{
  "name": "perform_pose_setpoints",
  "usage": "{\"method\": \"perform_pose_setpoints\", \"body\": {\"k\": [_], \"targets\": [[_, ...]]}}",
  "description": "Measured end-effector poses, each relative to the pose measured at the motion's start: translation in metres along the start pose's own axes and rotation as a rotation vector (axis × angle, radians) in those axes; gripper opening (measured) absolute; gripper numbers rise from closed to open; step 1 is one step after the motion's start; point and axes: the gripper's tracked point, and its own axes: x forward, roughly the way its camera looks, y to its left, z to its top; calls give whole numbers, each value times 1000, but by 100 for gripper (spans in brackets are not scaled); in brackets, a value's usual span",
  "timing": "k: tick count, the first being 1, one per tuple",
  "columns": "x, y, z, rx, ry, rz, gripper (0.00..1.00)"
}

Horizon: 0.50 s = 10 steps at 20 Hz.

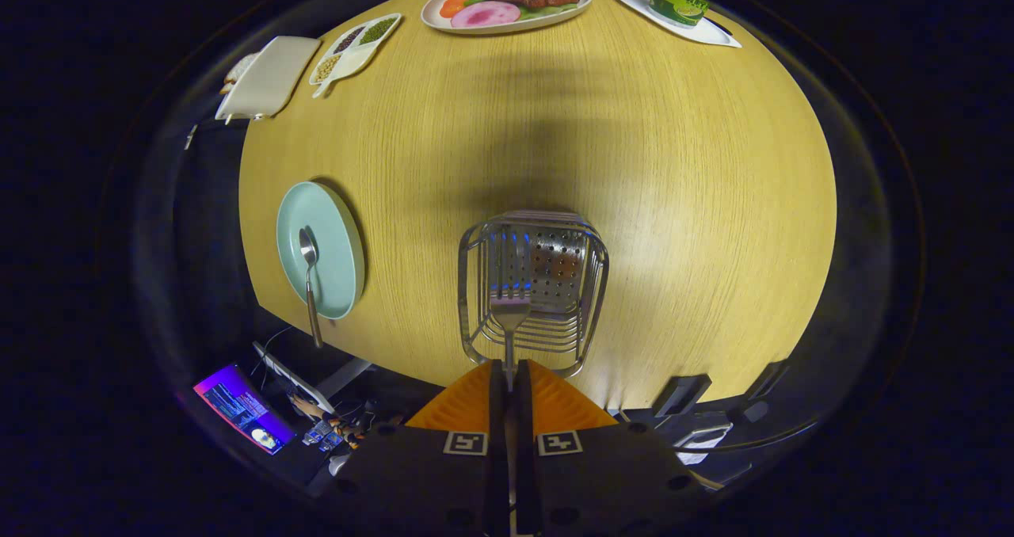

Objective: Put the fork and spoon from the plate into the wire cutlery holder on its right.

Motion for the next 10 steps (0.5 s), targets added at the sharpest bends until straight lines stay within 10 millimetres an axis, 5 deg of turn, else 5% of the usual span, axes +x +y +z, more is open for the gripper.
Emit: {"method": "perform_pose_setpoints", "body": {"k": [5, 7, 10], "targets": [[-3, 0, 12, 20, -9, 2, 17], [-8, -1, 8, 28, -16, 8, 34], [-24, 0, 6, 38, -66, 40, 75]]}}
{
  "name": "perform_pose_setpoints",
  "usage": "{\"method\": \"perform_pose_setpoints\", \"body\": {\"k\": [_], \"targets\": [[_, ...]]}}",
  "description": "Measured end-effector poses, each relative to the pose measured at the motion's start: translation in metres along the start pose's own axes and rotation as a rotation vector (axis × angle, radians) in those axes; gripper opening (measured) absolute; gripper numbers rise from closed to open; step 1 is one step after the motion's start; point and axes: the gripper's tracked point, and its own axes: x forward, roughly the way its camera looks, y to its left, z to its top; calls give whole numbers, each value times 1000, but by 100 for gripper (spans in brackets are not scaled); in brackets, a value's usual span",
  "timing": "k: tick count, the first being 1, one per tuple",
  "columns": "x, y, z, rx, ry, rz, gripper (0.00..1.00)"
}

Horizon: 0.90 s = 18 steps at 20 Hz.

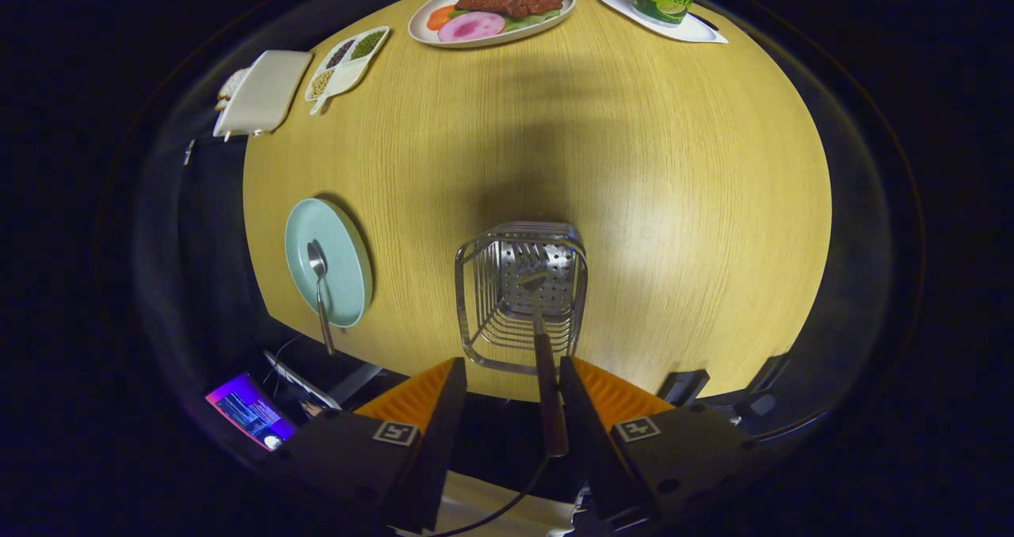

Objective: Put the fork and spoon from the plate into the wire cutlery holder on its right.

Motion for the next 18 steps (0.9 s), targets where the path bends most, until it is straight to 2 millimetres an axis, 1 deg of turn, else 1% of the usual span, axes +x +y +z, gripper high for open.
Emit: {"method": "perform_pose_setpoints", "body": {"k": [1, 2, 3, 4, 6, 9, 11, 13, 15, 18], "targets": [[-6, 2, -1, 4, -24, 14, 81], [-15, 3, -2, 7, -51, 23, 93], [-22, 6, -3, 3, -86, 36, 96], [-31, 7, -3, -8, -125, 36, 98], [-51, 10, -1, -30, -230, 29, 99], [-88, 24, -1, -15, -414, 44, 99], [-106, 34, -5, -28, -538, 45, 99], [-114, 42, -18, -78, -611, 25, 99], [-117, 54, -29, -117, -667, 11, 99], [-120, 85, -36, -163, -770, 1, 99]]}}
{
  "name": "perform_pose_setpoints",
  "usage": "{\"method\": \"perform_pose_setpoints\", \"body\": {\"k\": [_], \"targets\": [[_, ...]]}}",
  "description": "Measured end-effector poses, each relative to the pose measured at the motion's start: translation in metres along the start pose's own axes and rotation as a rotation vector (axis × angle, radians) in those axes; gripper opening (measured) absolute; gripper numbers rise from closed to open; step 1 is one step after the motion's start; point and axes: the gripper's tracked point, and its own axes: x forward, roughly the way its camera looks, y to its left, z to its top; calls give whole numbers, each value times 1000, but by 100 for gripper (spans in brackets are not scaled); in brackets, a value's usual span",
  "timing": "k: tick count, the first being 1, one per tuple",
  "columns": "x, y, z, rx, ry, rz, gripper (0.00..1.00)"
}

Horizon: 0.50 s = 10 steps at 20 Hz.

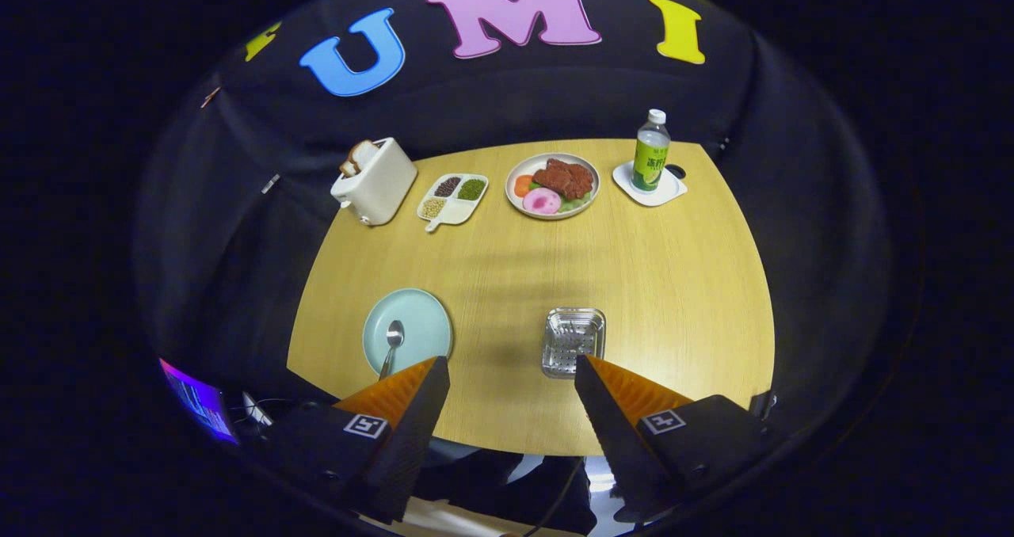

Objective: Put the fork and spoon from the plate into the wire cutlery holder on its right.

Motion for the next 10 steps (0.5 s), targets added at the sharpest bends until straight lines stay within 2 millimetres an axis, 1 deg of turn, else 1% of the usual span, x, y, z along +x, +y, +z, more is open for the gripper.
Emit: {"method": "perform_pose_setpoints", "body": {"k": [2, 4, 6, 10], "targets": [[3, 22, 2, -35, -65, -5, 99], [10, 48, -4, -46, -83, -2, 99], [27, 85, -16, -23, -71, 41, 99], [66, 142, -39, -21, -11, 90, 99]]}}
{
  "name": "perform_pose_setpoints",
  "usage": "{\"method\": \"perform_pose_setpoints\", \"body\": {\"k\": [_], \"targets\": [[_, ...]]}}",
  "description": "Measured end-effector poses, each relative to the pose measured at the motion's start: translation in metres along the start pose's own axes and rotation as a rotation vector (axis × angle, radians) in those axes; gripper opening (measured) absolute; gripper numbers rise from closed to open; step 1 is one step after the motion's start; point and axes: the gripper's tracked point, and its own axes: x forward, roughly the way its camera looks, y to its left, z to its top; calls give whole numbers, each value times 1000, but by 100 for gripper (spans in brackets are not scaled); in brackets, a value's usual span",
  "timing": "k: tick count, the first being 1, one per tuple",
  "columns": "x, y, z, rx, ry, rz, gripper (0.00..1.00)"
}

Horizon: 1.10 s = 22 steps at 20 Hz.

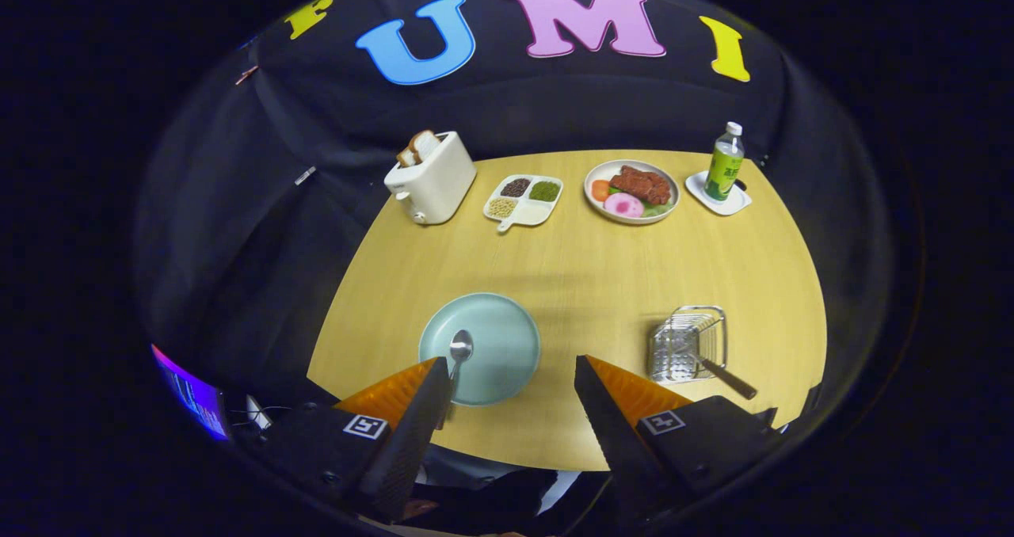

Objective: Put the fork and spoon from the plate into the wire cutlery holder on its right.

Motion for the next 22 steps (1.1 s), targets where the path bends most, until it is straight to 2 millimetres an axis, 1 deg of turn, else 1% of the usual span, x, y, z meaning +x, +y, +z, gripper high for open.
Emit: {"method": "perform_pose_setpoints", "body": {"k": [3, 5, 8, 9, 11, 14, 18, 21, 22], "targets": [[38, 30, -29, 8, 108, 23, 99], [67, 35, -54, 13, 215, -12, 99], [103, 49, -84, 64, 336, -30, 99], [114, 52, -91, 84, 361, -33, 99], [133, 51, -104, 97, 409, -64, 99], [153, 52, -116, 93, 451, -97, 99], [172, 56, -122, 71, 478, -121, 99], [181, 53, -128, 48, 510, -151, 99], [183, 53, -129, 43, 512, -154, 96]]}}
